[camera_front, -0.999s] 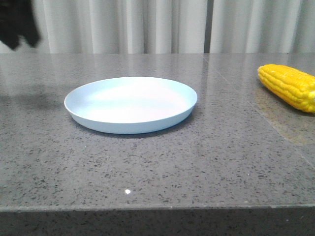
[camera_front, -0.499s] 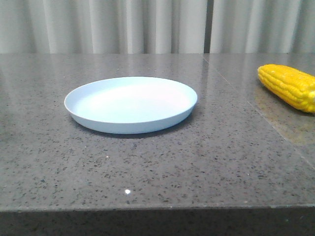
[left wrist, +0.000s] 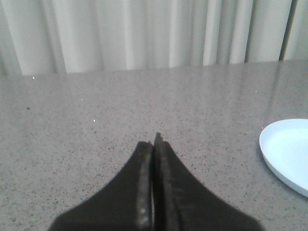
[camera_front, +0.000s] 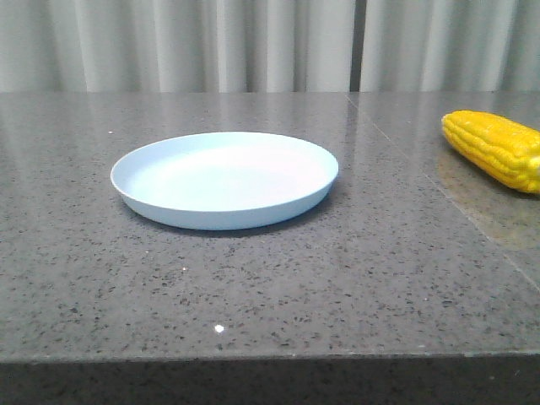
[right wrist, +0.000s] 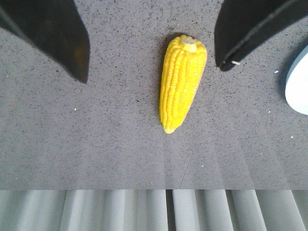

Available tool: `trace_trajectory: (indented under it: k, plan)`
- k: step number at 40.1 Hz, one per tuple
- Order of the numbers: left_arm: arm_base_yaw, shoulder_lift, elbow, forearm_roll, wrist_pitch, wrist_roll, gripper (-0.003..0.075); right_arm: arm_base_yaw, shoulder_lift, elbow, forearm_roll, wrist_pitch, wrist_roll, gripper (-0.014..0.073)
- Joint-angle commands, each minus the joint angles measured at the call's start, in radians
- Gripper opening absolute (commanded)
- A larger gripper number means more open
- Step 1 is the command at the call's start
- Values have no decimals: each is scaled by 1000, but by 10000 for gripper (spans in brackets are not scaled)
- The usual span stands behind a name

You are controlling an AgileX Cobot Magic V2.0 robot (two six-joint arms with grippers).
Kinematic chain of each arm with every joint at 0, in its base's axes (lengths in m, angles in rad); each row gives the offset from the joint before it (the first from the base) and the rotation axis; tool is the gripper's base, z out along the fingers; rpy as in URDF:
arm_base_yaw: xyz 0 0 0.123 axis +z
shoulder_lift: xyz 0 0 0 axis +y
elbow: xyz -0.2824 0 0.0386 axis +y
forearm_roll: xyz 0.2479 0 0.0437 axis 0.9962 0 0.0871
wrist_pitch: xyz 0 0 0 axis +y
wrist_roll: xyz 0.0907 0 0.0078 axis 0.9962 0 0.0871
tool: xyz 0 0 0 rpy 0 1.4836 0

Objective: Place corn on plate with both arms
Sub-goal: 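Lower the open right gripper over the yellow corn cob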

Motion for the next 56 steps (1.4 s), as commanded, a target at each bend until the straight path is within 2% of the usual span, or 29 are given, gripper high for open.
trace_trajectory:
  k: [1, 15, 21, 31, 41, 56]
  plan:
    - [2, -68, -4, 9, -89, -9, -20, -3, 12, -34, -3, -73, -4, 563]
    - [2, -132, 4, 9, -70, -9, -20, -3, 48, -49, 0, -71, -4, 563]
    - [2, -132, 6, 9, -70, -9, -20, -3, 212, -133, 0, -12, -4, 563]
    - [2, -132, 34, 9, -70, -9, -20, 4, 591, -355, 26, 126, -4, 563]
    - [2, -132, 65, 9, -72, -9, -20, 62, 892, -546, 91, 199, -4, 563]
    - [2, -132, 71, 9, -171, -9, -20, 68, 1110, -661, 93, 250, -4, 559]
